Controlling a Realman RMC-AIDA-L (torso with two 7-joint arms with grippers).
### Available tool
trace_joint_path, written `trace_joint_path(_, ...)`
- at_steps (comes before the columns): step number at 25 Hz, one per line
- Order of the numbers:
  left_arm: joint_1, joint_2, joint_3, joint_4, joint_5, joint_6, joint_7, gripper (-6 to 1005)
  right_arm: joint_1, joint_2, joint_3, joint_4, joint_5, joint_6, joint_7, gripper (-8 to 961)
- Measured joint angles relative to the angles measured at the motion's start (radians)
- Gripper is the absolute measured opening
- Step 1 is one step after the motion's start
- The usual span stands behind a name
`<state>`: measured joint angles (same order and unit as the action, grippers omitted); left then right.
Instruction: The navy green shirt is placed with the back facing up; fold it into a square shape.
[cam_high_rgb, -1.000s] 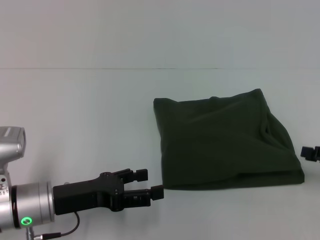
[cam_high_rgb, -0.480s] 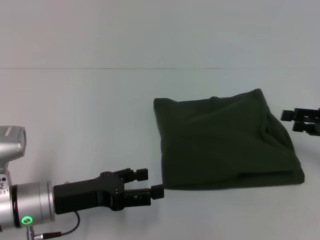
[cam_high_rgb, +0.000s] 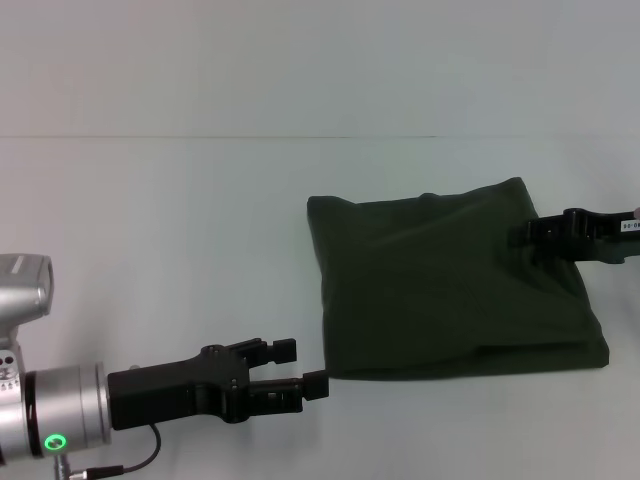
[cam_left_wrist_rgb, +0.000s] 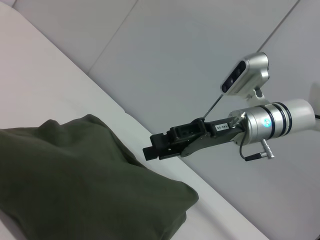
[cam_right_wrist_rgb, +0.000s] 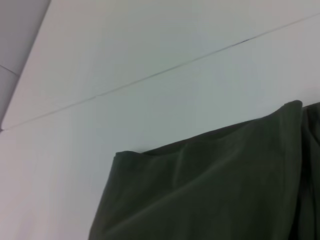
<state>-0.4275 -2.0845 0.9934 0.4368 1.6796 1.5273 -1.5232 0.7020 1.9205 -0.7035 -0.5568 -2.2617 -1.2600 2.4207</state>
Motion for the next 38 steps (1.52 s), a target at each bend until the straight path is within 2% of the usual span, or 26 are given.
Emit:
trace_joint_path(4,0.002,0.0,-0.001,0.0,0.0,0.0,0.0,933,0.0,0.003,-0.018,0.0,-0.001,0.021,0.004,580)
trace_joint_path(12,0.001,0.0,0.0,0.0,0.0,-0.002,0.0,934,0.001,0.016,-0.037,-0.003,-0.015,0.046,-0.005,569)
trace_joint_path(17,0.002,0.0,0.0,0.0,0.0,-0.003,0.0,934,0.003,0.021,-0.061,-0.01,-0.034,0.067,-0.008,331)
trace_joint_path(25,0.005,0.0,-0.001,0.0,0.0,-0.003,0.002,934,0.004,0.022,-0.063,-0.011,-0.035,0.068,-0.009,160)
trace_joint_path(28,0.005,0.0,-0.002,0.0,0.0,-0.003,0.002,934,-0.001,0.018,-0.063,-0.011,-0.035,0.059,-0.009,96)
trace_joint_path(34,0.003,0.0,-0.005,0.0,0.0,0.002,0.001,934,-0.037,0.0,-0.044,-0.013,-0.031,0.052,-0.009,26)
trace_joint_path(38,0.005,0.0,-0.006,0.0,0.0,0.003,0.0,934,-0.07,-0.009,0.002,-0.016,-0.025,0.043,-0.015,21)
